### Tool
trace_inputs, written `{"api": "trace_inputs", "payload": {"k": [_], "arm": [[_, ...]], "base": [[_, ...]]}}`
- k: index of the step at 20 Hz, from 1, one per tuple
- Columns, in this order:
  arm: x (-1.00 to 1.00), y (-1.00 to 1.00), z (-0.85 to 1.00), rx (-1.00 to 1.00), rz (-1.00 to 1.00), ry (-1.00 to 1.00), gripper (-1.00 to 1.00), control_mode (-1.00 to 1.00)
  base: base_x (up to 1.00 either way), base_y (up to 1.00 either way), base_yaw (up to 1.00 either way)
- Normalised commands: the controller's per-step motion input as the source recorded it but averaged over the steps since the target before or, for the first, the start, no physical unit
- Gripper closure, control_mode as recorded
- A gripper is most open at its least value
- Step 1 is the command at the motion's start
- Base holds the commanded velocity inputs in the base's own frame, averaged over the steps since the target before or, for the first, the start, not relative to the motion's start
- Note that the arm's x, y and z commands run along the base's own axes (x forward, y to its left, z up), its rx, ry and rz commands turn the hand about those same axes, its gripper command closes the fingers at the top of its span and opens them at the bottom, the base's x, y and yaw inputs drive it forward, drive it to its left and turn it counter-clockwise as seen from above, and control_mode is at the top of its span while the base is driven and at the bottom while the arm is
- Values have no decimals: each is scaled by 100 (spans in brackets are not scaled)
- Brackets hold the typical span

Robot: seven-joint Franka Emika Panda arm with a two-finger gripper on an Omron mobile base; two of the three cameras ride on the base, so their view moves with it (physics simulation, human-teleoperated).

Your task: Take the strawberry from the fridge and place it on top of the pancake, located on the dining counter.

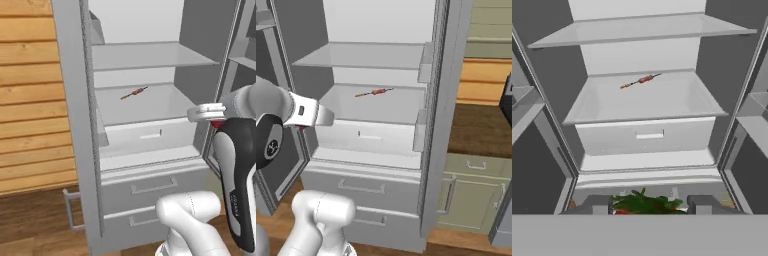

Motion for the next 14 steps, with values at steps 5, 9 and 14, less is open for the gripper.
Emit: {"api": "trace_inputs", "payload": {"k": [5,9,14], "arm": [[0,0,0,0,0,0,100,100],[0,0,0,0,0,0,100,100],[0,0,0,0,0,0,100,100]], "base": [[-77,36,-43],[-64,49,-62],[20,68,-64]]}}
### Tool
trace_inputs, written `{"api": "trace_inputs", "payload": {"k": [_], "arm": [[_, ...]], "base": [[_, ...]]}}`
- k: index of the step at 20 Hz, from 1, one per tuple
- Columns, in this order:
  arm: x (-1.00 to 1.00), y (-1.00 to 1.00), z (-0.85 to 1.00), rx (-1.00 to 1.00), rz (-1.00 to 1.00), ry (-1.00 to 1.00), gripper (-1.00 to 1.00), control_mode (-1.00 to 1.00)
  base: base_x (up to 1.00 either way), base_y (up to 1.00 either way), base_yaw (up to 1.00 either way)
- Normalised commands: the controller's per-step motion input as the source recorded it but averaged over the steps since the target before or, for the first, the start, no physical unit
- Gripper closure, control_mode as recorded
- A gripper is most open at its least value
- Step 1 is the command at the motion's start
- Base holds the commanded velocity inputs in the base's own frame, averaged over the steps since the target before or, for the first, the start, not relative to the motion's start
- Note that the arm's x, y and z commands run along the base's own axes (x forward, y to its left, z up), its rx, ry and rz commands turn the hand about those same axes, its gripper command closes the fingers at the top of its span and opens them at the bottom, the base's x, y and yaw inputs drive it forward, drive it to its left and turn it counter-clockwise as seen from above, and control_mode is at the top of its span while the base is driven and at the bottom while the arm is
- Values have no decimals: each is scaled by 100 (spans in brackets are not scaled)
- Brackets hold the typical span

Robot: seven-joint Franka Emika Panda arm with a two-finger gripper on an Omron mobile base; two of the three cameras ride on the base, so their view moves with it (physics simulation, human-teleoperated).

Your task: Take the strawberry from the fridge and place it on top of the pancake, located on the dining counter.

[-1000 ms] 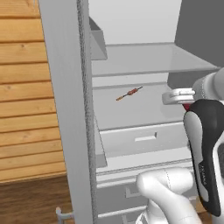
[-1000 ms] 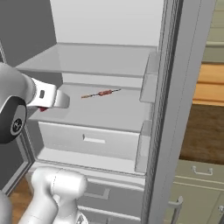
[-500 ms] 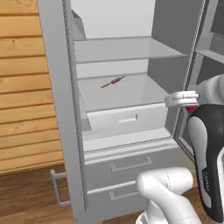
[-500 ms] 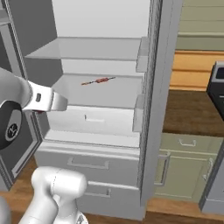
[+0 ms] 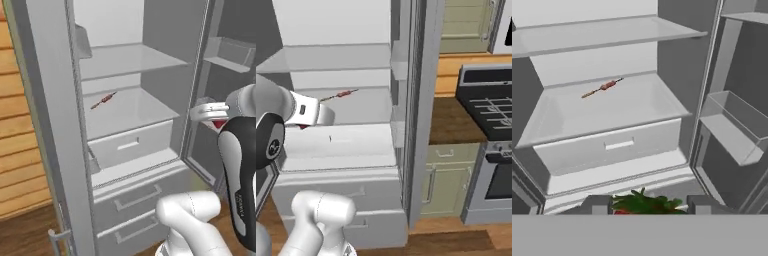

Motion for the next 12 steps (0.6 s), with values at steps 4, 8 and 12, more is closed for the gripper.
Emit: {"api": "trace_inputs", "payload": {"k": [4,8,12], "arm": [[0,0,0,0,0,0,100,100],[0,0,0,0,0,0,100,100],[0,0,0,0,0,0,100,100]], "base": [[2,37,-75],[-62,39,-75],[-82,38,-68]]}}
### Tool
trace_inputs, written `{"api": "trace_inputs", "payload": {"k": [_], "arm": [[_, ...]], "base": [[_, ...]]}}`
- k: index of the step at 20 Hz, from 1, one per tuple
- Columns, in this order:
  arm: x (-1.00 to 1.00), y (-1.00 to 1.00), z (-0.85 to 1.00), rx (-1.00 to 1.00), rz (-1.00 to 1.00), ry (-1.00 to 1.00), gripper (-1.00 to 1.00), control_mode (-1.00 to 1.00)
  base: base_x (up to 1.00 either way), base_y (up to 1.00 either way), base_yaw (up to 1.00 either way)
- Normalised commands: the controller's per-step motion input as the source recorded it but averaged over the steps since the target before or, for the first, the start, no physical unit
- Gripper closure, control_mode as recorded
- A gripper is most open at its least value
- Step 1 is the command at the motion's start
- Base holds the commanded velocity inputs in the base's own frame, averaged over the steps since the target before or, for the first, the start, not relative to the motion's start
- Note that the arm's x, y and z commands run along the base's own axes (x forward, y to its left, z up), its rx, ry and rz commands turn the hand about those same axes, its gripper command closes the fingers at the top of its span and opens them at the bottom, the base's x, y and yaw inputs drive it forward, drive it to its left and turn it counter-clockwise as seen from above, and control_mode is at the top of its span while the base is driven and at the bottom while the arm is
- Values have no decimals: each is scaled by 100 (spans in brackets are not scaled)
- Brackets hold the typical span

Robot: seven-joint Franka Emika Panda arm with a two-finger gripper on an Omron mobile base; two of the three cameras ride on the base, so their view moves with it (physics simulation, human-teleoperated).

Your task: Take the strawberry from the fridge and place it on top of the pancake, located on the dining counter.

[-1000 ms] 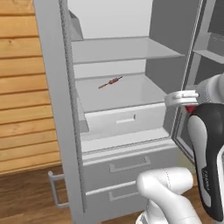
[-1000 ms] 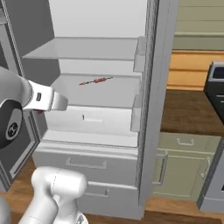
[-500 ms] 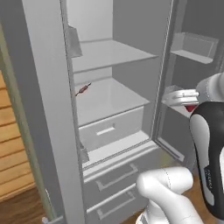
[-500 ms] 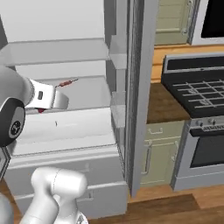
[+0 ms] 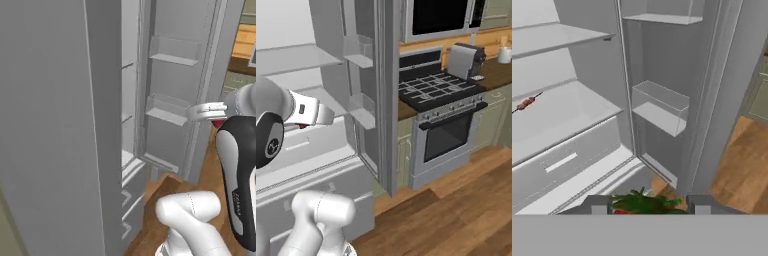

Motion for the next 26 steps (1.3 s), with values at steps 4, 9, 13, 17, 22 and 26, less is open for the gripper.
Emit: {"api": "trace_inputs", "payload": {"k": [4,9,13,17,22,26], "arm": [[0,0,0,0,0,0,100,100],[0,0,0,0,0,0,100,100],[0,0,0,0,0,0,100,100],[0,0,0,0,0,0,100,100],[0,0,0,0,0,0,100,100],[0,0,0,0,0,0,100,100]], "base": [[-98,3,-73],[-100,1,-73],[-98,0,-72],[-47,-13,-73],[17,-31,-71],[38,-11,-68]]}}
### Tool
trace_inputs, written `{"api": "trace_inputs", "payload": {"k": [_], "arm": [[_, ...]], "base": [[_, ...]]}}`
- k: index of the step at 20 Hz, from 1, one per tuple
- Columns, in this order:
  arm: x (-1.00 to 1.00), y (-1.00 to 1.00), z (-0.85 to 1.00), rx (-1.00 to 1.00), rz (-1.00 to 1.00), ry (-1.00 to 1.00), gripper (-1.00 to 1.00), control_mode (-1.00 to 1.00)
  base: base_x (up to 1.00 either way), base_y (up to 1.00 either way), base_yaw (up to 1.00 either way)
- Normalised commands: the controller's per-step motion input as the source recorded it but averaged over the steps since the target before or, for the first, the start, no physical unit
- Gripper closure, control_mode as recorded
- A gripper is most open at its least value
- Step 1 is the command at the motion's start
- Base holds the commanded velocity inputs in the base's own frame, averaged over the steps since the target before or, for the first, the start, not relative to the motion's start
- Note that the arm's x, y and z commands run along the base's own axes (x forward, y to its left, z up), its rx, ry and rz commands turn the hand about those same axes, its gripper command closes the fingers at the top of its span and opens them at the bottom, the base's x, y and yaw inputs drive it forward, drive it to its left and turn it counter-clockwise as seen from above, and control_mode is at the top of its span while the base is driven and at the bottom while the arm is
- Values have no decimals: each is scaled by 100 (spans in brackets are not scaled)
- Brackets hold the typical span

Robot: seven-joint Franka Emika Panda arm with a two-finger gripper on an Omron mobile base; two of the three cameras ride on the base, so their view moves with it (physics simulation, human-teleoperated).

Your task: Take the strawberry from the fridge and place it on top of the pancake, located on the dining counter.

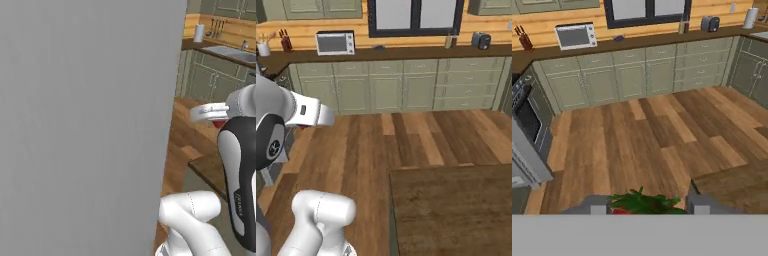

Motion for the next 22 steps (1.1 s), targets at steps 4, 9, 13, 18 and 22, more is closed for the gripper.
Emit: {"api": "trace_inputs", "payload": {"k": [4,9,13,18,22], "arm": [[0,0,0,0,0,0,100,100],[0,0,0,0,0,0,100,100],[0,0,0,0,0,0,100,100],[0,0,0,0,0,0,100,100],[0,0,0,0,0,0,100,100]], "base": [[43,0,-66],[-13,-7,-59],[-100,-42,-49],[-87,-68,-43],[-33,-96,-30]]}}
